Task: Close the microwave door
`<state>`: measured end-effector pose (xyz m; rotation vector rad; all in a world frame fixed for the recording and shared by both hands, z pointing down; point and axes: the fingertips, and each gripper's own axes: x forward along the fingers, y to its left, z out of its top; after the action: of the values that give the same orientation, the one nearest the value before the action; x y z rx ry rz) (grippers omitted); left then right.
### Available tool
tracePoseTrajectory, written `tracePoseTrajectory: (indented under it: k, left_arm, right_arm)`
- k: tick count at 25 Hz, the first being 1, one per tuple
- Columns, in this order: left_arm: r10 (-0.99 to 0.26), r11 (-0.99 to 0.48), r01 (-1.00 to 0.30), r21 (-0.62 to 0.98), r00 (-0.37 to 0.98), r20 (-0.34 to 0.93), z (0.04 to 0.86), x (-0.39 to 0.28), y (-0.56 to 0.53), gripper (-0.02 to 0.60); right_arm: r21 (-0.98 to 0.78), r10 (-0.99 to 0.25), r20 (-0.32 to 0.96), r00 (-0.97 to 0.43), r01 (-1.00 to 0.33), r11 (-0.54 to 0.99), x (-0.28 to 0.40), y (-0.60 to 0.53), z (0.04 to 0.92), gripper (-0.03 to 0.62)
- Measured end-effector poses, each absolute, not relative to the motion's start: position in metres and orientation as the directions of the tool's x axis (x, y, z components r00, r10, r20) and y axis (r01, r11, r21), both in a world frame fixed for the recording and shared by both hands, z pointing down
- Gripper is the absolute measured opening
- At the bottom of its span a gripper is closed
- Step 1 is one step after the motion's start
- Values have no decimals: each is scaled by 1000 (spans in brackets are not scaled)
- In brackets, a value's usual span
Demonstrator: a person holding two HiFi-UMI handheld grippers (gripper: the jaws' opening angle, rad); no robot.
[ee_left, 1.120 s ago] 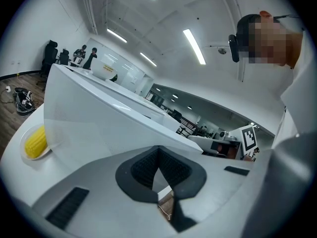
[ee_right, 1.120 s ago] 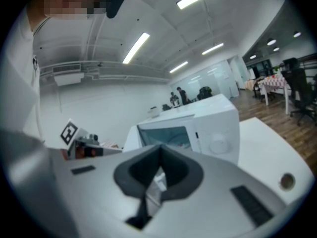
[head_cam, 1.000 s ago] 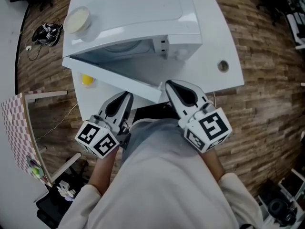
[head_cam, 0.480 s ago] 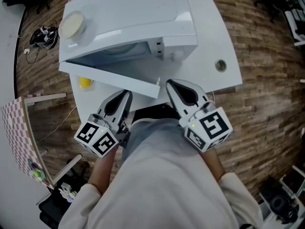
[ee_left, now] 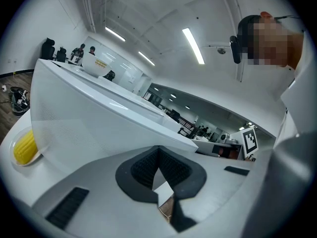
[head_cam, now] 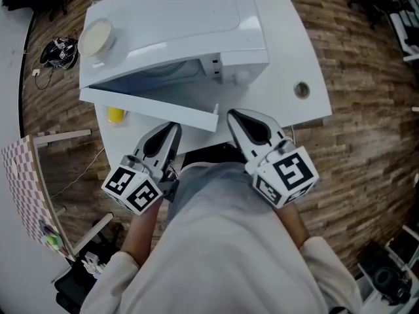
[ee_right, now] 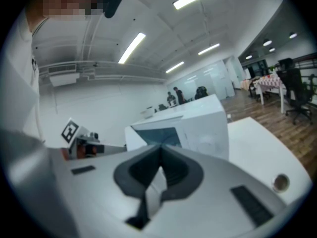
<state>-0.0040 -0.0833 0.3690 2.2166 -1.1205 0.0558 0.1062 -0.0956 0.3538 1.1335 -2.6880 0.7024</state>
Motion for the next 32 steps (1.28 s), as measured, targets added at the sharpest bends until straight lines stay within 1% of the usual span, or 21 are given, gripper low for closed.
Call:
tracePoseTrajectory:
  k: [32]
  left_arm:
    - [-689, -442, -708, 550, 661, 297, 368, 0, -120, 17]
  right_arm:
    - [-378, -646, 325, -691, -721, 581, 102, -127, 360, 21]
